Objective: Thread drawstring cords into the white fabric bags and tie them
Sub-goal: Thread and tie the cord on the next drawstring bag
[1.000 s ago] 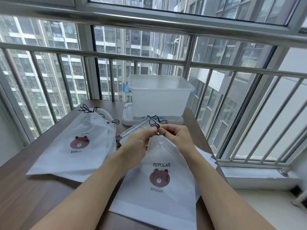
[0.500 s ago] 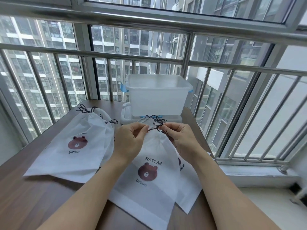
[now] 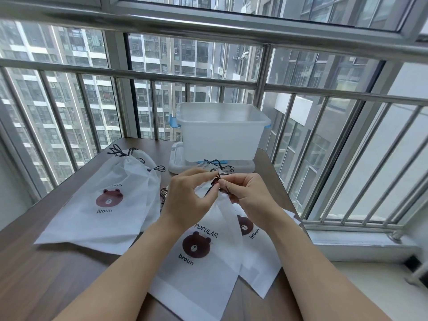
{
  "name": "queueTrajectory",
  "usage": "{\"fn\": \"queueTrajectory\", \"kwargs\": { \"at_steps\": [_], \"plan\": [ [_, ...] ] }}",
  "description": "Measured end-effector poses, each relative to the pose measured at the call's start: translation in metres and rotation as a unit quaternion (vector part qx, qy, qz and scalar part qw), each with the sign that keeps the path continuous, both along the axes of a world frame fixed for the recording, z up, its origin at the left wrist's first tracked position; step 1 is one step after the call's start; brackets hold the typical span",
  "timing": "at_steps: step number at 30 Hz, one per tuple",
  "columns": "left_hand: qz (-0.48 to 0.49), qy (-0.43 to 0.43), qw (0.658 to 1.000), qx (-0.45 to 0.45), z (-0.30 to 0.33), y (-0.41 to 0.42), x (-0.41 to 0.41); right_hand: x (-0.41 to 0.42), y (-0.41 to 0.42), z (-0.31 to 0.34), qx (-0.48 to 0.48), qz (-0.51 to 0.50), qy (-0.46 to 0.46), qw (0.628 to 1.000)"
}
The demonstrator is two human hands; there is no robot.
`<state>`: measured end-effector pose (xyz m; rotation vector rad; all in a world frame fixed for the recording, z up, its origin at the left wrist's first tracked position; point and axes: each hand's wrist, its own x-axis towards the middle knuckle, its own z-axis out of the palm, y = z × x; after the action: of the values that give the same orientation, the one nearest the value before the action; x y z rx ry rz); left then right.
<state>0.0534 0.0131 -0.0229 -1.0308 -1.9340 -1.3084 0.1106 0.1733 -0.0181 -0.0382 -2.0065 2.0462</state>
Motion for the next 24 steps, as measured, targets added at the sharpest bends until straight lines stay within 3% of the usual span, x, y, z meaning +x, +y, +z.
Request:
{"fn": "queueTrajectory", "kwargs": {
  "at_steps": [10,19,22,24],
  "plan": [
    [-0.070,-0.160,0.985,-0.001,-0.001,0.000,-0.002,-0.001,0.005,0.000,0.057,0.016,0.020,0.998],
    [-0.052,-0.213,0.975,-0.030,-0.005,0.000,-0.009,-0.004,0.010,-0.003,0.192,-0.051,0.032,0.979],
    [-0.081,-0.304,0.949,-0.002,-0.003,0.004,-0.007,-0.006,0.007,-0.003,0.179,-0.080,0.055,0.979],
    [-0.155,-0.413,0.896,0.046,-0.002,0.005,-0.006,-0.006,0.006,-0.002,0.159,-0.083,0.072,0.981]
  ]
}}
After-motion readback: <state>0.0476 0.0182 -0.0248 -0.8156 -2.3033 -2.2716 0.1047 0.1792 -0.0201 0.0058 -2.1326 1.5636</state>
